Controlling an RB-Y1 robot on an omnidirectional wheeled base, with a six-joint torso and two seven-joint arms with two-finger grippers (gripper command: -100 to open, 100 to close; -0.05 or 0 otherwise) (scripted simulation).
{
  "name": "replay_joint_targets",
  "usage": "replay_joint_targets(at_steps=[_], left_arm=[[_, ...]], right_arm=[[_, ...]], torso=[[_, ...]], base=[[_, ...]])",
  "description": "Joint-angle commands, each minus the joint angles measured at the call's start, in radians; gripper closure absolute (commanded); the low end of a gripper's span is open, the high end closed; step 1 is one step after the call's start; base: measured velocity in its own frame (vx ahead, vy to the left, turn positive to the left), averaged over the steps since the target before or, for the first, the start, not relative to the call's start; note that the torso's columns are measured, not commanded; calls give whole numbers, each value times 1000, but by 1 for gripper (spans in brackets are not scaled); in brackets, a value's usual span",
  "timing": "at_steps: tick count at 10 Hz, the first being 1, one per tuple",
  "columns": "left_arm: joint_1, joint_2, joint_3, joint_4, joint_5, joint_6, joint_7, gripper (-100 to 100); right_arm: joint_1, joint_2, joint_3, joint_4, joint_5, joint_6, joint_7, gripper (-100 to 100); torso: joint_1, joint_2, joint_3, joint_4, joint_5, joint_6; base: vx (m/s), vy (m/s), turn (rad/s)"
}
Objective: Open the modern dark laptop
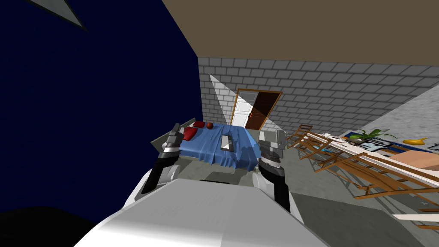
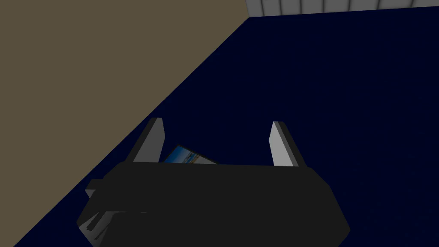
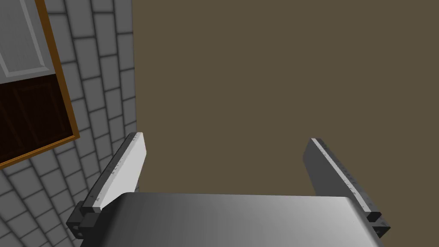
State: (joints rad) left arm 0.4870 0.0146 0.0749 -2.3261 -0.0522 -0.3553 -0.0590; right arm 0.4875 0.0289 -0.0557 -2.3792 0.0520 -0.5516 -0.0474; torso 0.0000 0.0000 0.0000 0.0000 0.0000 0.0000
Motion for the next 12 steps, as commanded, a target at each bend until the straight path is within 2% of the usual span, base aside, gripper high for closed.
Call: replay_joint_targets(at_steps=[1, 9, 10, 12], left_arm=[[0, 0, 0, 0, 0, 0, 0, 0], [0, 0, 0, 0, 0, 0, 0, 0], [0, 0, 0, 0, 0, 0, 0, 0], [0, 0, 0, 0, 0, 0, 0, 0]], right_arm=[[0, 0, 0, 0, 0, 0, 0, 0], [0, 0, 0, 0, 0, 0, 0, 0], [-4, -39, -3, 9, 4, 1, 13, -100], [-15, -92, -9, 31, 14, 3, 43, -100]], torso=[[0, 40, -82, 41, 0, 0], [0, 618, -1234, 617, 0, 0], [0, 691, -1382, 691, 0, 0], [1, 734, -1471, 734, 0, 0]], base=[[0, 0, 0], [0, 0, 0], [6, 11, 7], [5, 29, 12]])
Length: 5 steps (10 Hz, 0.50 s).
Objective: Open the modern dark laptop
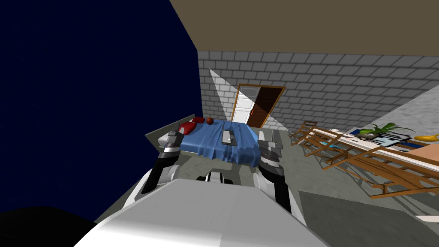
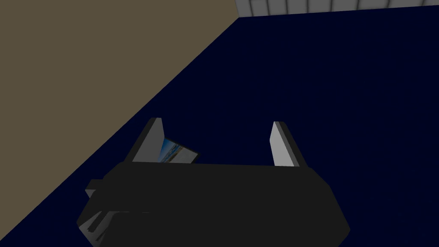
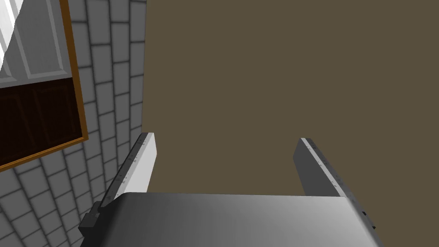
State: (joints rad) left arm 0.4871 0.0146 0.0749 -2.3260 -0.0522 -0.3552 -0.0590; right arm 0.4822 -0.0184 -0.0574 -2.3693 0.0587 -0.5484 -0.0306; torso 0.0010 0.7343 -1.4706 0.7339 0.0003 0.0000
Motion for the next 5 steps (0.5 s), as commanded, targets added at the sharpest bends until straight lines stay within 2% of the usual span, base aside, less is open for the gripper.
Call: replay_joint_targets(at_steps=[1, 4, 5], left_arm=[[0, 0, 0, 0, 0, 0, 0, 0], [0, 0, 0, 0, 0, 0, 0, 0], [0, 0, 0, 0, 0, 0, 0, 0]], right_arm=[[-17, -69, -12, 37, 14, 1, 48, -100], [-48, -122, -31, 101, 43, 6, 132, -100], [-48, -122, -31, 101, 43, 6, 139, -100]], torso=[[0, 2, -5, 3, 0, 0], [0, 4, -5, 4, 0, 0], [0, 4, -5, 4, 0, 0]], base=[[14, 44, 14], [8, 62, 22], [15, 53, 9]])
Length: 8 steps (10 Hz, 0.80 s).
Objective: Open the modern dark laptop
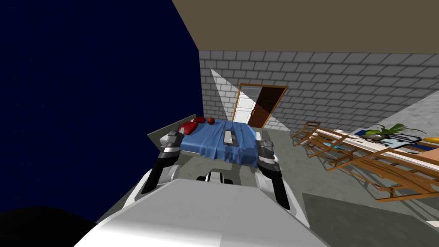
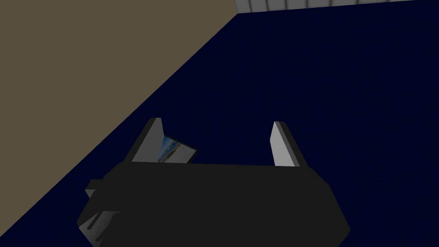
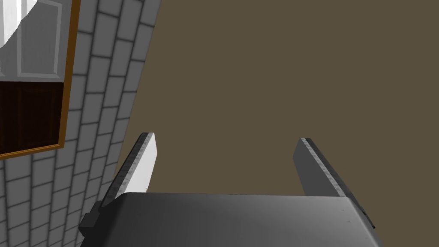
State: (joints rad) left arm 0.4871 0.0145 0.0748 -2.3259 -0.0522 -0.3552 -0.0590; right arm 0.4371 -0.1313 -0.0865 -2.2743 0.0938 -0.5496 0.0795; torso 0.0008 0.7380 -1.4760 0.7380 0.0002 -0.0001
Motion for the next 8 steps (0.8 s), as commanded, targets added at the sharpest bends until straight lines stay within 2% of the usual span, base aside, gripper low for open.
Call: replay_joint_targets(at_steps=[1, 2, 3, 4, 5, 6, 7, 8], left_arm=[[0, 0, 0, 0, 0, 0, 0, 0], [0, 0, 0, 0, 0, 0, 0, 0], [0, 0, 0, 0, 0, 0, 0, 0], [0, 0, 0, 0, 0, 0, 0, 0], [0, 0, 0, 0, 0, 0, 0, 0], [0, 0, 0, 0, 0, 0, 0, 0], [0, 0, 0, 0, 0, 0, 0, 0], [0, 0, 0, 0, 0, 0, 0, 0]], right_arm=[[-16, -22, -10, 32, 20, 9, 66, -100], [-30, -32, -18, 60, 33, 11, 92, -100], [-30, -32, -18, 60, 33, 11, 107, -100], [-44, -41, -27, 90, 47, 14, 144, -100], [-44, -41, -27, 90, 47, 14, 150, -100], [-60, -48, -37, 123, 62, 16, 191, -100], [-60, -48, -37, 123, 62, 16, 197, -100], [-77, -54, -47, 157, 77, 19, 236, -100]], torso=[[-1, 0, 0, 0, 0, 0], [-2, 0, 0, 0, -1, 0], [-1, 0, 0, 0, 0, 0], [-1, 0, 0, 0, 0, 0], [-1, 0, 0, 0, 0, 0], [-1, 0, 0, 0, 0, 0], [-1, 0, 0, 0, 0, 0], [-1, 0, 0, 0, 0, 0]], base=[[21, 46, 13], [15, 60, 31], [15, 47, 11], [13, 52, 21], [10, 47, 11], [15, 55, 21], [13, 50, 12], [15, 64, 25]])
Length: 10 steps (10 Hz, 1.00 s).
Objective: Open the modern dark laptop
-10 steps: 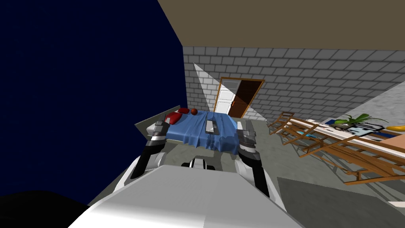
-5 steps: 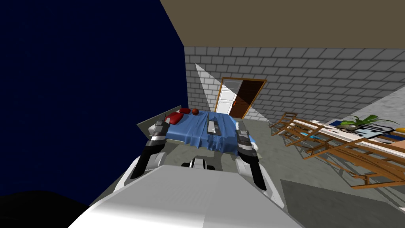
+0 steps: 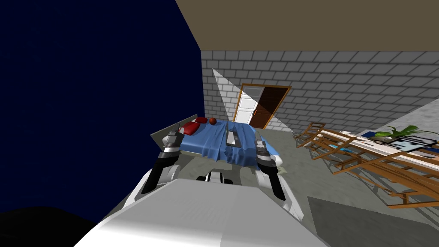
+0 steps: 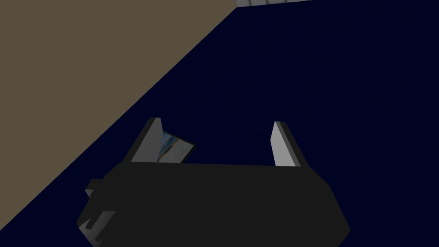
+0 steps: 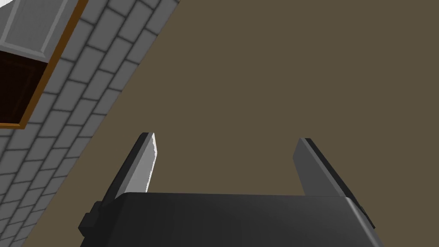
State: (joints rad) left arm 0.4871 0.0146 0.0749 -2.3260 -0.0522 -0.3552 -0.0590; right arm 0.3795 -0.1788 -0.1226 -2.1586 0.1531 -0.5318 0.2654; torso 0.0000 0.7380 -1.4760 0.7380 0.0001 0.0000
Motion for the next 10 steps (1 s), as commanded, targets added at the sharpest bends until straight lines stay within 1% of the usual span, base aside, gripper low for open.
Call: replay_joint_targets(at_steps=[1, 2, 3, 4, 5, 6, 7, 8, 9, 10], left_arm=[[0, 0, 0, 0, 0, 0, 0, 0], [0, 0, 0, 0, 0, 0, 0, 0], [0, 0, 0, 0, 0, 0, 0, 0], [0, 0, 0, 0, 0, 0, 0, 0], [0, 0, 0, 0, 0, 0, 0, 0], [0, 0, 0, 0, 0, 0, 0, 0], [0, 0, 0, 0, 0, 0, 0, 0], [0, 0, 0, 0, 0, 0, 0, 0], [0, 0, 0, 0, 0, 0, 0, 0], [0, 0, 0, 0, 0, 0, 0, 0]], right_arm=[[-19, -7, -11, 41, 18, 1, 59, -100], [-36, -12, -22, 77, 34, 4, 98, -100], [-36, -12, -22, 77, 34, 4, 110, -100], [-54, -17, -33, 114, 51, 7, 146, -100], [-54, -17, -33, 114, 51, 7, 162, -100], [-73, -22, -44, 153, 68, 11, 198, -100], [-73, -22, -44, 153, 68, 11, 217, -100], [-92, -28, -56, 194, 86, 14, 252, -100], [-92, -28, -56, 194, 86, 14, 272, -100], [-112, -33, -67, 236, 104, 18, 307, -100]], torso=[[1, 0, 0, 0, 0, 0], [0, 0, 0, 0, 0, 0], [0, 0, 0, 0, 0, 0], [0, 0, 0, 0, 0, 0], [0, 0, 0, 0, 0, 0], [0, 0, 0, 0, 0, 0], [0, 0, 0, 0, 0, 0], [0, 0, 0, 0, 0, 0], [0, 0, 0, 0, 0, 0], [0, 0, 0, 0, 0, 0]], base=[[12, 52, 12], [16, 58, 21], [15, 54, 15], [19, 65, 26], [14, 56, 14], [12, 62, 24], [9, 55, 12], [14, 66, 22], [17, 59, 17], [27, 69, 33]])
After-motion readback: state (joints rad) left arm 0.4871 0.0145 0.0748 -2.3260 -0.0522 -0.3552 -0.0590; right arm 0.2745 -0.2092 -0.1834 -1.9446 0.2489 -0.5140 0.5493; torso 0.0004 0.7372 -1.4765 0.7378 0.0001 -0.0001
